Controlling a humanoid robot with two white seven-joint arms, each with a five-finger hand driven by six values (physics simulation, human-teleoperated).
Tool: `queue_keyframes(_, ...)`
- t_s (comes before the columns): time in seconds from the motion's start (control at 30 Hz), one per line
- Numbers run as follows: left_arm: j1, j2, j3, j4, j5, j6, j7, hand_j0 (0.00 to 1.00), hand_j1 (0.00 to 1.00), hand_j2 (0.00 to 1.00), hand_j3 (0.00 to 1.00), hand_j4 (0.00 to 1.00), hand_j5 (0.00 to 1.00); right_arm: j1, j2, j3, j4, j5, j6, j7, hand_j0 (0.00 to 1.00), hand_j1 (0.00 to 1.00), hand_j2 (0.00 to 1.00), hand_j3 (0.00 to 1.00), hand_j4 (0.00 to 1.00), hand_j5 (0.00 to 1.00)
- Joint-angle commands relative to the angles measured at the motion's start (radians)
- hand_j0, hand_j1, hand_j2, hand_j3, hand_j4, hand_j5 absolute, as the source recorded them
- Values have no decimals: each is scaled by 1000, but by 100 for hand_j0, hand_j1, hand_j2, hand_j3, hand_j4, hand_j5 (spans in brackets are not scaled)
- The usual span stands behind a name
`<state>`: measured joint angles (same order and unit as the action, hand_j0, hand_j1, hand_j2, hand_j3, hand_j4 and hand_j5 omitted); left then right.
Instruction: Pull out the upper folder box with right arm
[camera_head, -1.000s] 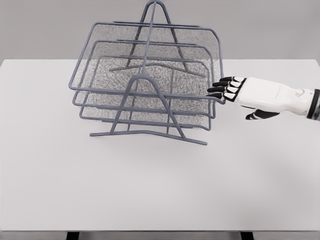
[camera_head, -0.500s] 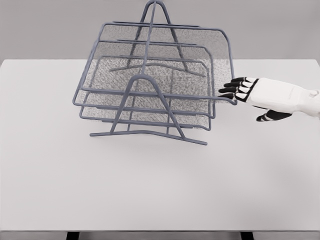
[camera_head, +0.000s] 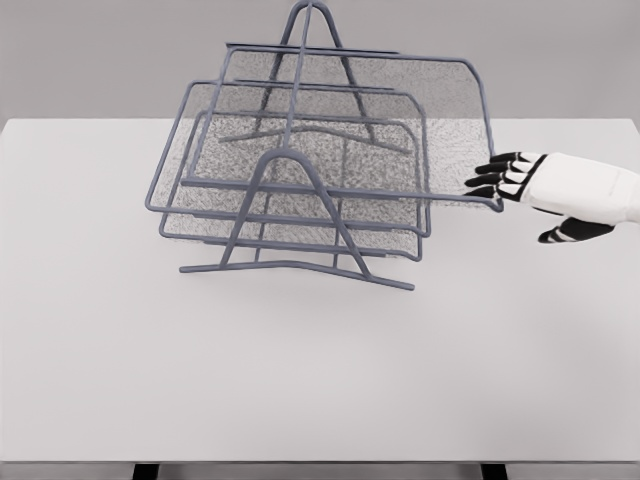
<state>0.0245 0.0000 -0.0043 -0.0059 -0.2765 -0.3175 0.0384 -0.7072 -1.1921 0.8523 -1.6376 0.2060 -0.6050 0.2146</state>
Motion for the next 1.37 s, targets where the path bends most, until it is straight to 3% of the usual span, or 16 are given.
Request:
queue_keyframes(0.0, 0, 0, 0, 0, 0, 0, 0, 100, 100, 100, 100, 100, 100, 0, -20, -1, 18, 90, -6, 2, 100, 100, 100, 100, 100, 100)
queue_keyframes(0.37, 0, 0, 0, 0, 0, 0, 0, 100, 100, 100, 100, 100, 100, 6, -80, -27, 16, 67, -6, 0, 100, 100, 100, 100, 100, 100)
queue_keyframes(0.87, 0, 0, 0, 0, 0, 0, 0, 100, 100, 100, 100, 100, 100, 5, -83, -64, 18, 35, -6, 0, 100, 100, 100, 100, 100, 100)
queue_keyframes(0.9, 0, 0, 0, 0, 0, 0, 0, 100, 100, 100, 100, 100, 100, 8, -101, -96, 16, 12, -6, 0, 100, 100, 100, 100, 100, 100)
queue_keyframes(1.33, 0, 0, 1, 0, 0, 0, 0, 100, 100, 100, 100, 100, 100, 8, -106, -98, 16, 4, -6, 0, 100, 100, 100, 100, 100, 100)
